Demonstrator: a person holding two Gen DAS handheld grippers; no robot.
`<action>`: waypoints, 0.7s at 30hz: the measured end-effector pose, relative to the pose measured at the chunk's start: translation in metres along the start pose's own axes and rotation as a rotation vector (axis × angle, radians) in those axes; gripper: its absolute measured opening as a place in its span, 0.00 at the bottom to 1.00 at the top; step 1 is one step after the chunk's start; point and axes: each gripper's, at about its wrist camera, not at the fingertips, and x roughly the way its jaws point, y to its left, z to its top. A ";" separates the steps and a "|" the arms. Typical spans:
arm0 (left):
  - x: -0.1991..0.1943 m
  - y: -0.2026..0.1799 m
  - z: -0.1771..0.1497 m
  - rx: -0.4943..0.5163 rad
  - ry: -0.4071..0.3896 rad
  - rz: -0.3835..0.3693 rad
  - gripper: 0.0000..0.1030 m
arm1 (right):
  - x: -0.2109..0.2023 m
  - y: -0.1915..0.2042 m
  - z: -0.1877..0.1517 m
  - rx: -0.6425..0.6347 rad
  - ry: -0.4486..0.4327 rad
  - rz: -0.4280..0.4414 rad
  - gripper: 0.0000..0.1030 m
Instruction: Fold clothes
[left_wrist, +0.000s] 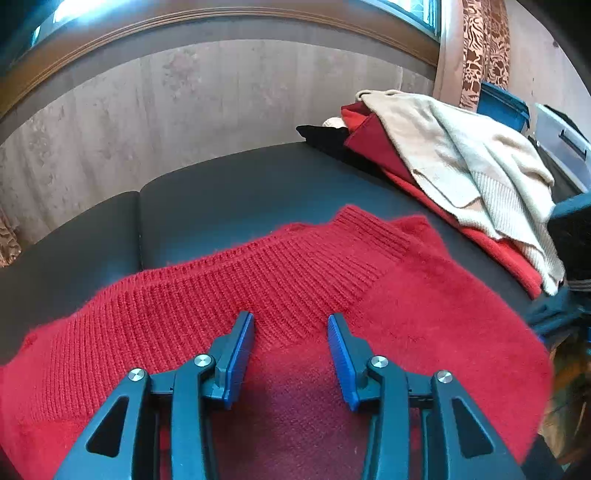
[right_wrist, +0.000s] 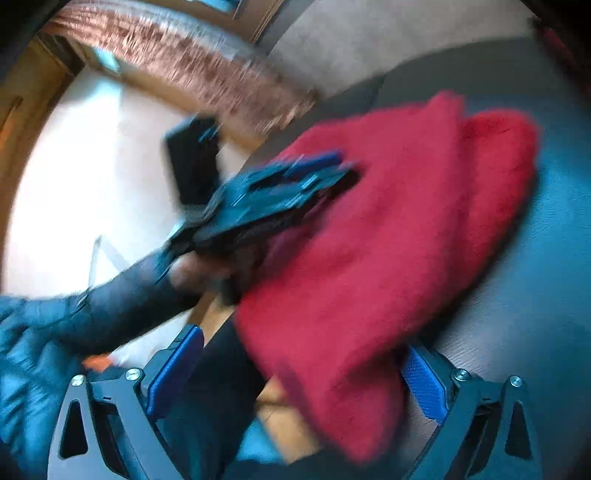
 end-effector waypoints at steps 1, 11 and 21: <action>0.001 -0.001 0.001 0.004 -0.001 0.009 0.41 | 0.006 0.005 -0.006 -0.008 0.080 0.026 1.00; 0.015 -0.002 0.012 -0.034 -0.020 0.124 0.41 | 0.017 0.031 -0.060 -0.060 0.520 -0.179 0.95; 0.012 0.006 0.010 -0.063 -0.034 0.083 0.41 | -0.045 0.000 0.004 0.021 -0.087 -0.241 1.00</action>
